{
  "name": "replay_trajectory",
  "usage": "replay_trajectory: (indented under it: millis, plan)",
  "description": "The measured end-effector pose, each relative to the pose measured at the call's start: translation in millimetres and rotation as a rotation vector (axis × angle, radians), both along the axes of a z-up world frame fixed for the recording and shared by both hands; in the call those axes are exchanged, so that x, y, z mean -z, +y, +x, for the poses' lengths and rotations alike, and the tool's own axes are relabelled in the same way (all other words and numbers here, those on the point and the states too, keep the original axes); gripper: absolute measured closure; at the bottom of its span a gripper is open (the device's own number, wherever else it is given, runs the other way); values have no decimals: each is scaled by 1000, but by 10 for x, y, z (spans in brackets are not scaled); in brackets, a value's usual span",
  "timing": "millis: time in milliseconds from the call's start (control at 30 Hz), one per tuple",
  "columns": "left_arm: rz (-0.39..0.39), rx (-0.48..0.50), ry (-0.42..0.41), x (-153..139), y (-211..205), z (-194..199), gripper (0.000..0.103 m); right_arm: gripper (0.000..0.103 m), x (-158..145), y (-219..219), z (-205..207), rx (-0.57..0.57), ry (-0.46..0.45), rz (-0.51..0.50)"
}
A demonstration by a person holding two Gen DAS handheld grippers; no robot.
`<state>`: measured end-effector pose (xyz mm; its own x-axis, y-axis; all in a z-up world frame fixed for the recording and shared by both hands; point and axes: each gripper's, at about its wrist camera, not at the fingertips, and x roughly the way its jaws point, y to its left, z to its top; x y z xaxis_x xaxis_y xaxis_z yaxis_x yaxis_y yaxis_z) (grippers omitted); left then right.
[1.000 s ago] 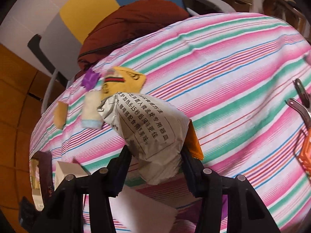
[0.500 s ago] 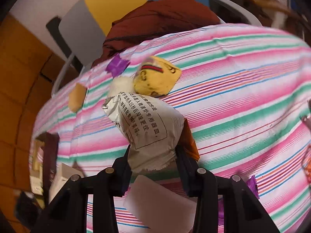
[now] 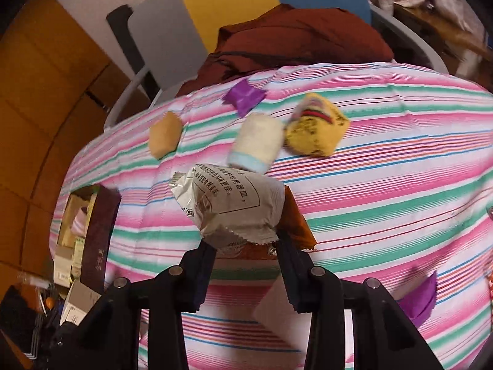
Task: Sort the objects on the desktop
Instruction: 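Carry the box and snack bag over the gold tray and release both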
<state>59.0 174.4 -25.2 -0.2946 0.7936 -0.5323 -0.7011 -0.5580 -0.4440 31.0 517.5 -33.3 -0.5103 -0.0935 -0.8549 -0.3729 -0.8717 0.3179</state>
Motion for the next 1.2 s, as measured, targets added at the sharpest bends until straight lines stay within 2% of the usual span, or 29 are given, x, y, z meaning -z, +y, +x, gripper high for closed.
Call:
replay_trajectory:
  millis: [67, 133, 200, 333, 433, 467, 500, 600, 700, 933, 1100, 1200]
  plan:
    - [-2, 15, 12, 10, 10, 52, 52, 58, 8, -107, -40, -40, -11, 34]
    - [-43, 29, 34, 34, 85, 96, 51, 48, 25, -200, -74, -80, -21, 73]
    - [-75, 42, 30, 92, 158, 109, 48, 19, 33, -238, -101, -88, -25, 107]
    - [-118, 59, -1, 238, 282, 110, 48, 17, 54, -354, -200, -139, -33, 197]
    - [-126, 67, 11, 273, 304, 138, 48, 21, 128, -438, -296, -177, -58, 272]
    - [-127, 67, 12, 272, 300, 141, 48, 38, 165, -463, -331, -195, -82, 285]
    - [-124, 67, 8, 271, 294, 136, 48, 45, 189, -466, -338, -202, -97, 293]
    - [-109, 55, -5, 260, 254, 111, 50, 52, 221, -500, -333, -223, -112, 325]
    - [-84, 48, -19, 206, 199, 98, 51, 61, 179, -490, -309, -222, -85, 300]
    - [9, 8, -39, -63, -50, 32, 51, 66, 82, -554, -262, -219, -24, 137]
    - [70, -67, -47, -258, -389, -120, 51, 67, -99, -718, -219, -213, 84, -26]
    - [81, -126, -54, -311, -636, -239, 51, 67, -240, -978, -259, -249, 120, -46]
